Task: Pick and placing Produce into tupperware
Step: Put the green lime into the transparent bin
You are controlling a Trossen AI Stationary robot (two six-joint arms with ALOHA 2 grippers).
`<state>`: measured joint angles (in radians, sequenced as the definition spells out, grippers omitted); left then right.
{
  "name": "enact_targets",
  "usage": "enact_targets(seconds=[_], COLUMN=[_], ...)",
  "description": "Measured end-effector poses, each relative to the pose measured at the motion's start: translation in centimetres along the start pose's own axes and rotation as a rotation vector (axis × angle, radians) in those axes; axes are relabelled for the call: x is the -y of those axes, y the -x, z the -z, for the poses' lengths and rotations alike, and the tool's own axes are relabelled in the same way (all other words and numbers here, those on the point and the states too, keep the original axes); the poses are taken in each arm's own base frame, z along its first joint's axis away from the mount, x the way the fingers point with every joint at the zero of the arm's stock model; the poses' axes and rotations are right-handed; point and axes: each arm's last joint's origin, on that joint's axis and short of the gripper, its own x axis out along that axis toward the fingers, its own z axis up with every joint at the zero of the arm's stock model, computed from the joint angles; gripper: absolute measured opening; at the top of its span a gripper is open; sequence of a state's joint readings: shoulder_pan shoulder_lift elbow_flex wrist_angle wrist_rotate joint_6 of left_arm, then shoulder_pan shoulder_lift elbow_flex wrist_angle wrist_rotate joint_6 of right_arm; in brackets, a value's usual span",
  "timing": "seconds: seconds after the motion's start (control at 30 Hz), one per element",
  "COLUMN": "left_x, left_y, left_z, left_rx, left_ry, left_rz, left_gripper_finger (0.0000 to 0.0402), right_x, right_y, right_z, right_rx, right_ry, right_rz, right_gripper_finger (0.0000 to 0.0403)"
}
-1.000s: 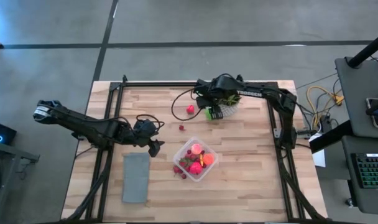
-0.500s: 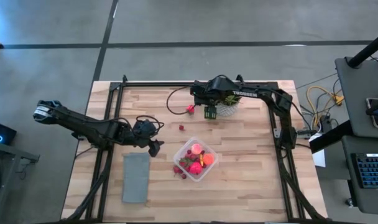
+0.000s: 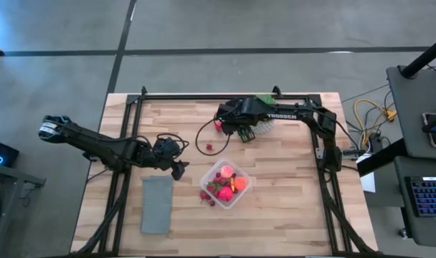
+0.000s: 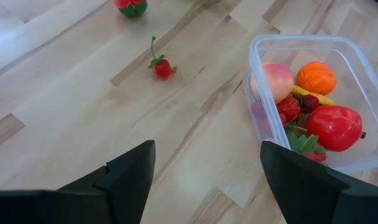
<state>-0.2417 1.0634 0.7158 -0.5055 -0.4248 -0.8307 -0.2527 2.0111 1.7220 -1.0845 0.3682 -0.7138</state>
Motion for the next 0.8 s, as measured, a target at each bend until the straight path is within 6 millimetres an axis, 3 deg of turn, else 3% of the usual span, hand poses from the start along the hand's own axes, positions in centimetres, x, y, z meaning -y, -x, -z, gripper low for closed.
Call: enact_targets(seconds=[0.17, 0.33, 0.53, 0.8], left_x=[0.0, 0.0, 0.0, 0.0], left_y=[0.0, 0.0, 0.0, 0.0], left_z=[0.0, 0.0, 0.1, 0.1], left_rx=[0.0, -0.001, -0.001, -0.001], left_ry=[0.0, 0.001, -0.001, 0.0], left_rz=[0.0, -0.001, -0.002, -0.002], left_gripper_finger=[0.0276, 0.0276, 0.0276, 0.0276], right_x=[0.9, 2.0, 1.8, 1.5], right_y=[-0.5, -0.9, -1.2, -1.3], right_z=[0.0, 0.5, 1.2, 1.0], right_rx=[0.038, 0.062, -0.051, 0.026], right_ry=[-0.038, -0.253, -0.318, -0.44], right_rz=[0.039, 0.066, 0.133, 0.003], right_gripper_finger=[0.0208, 0.0208, 0.0208, 0.0208])
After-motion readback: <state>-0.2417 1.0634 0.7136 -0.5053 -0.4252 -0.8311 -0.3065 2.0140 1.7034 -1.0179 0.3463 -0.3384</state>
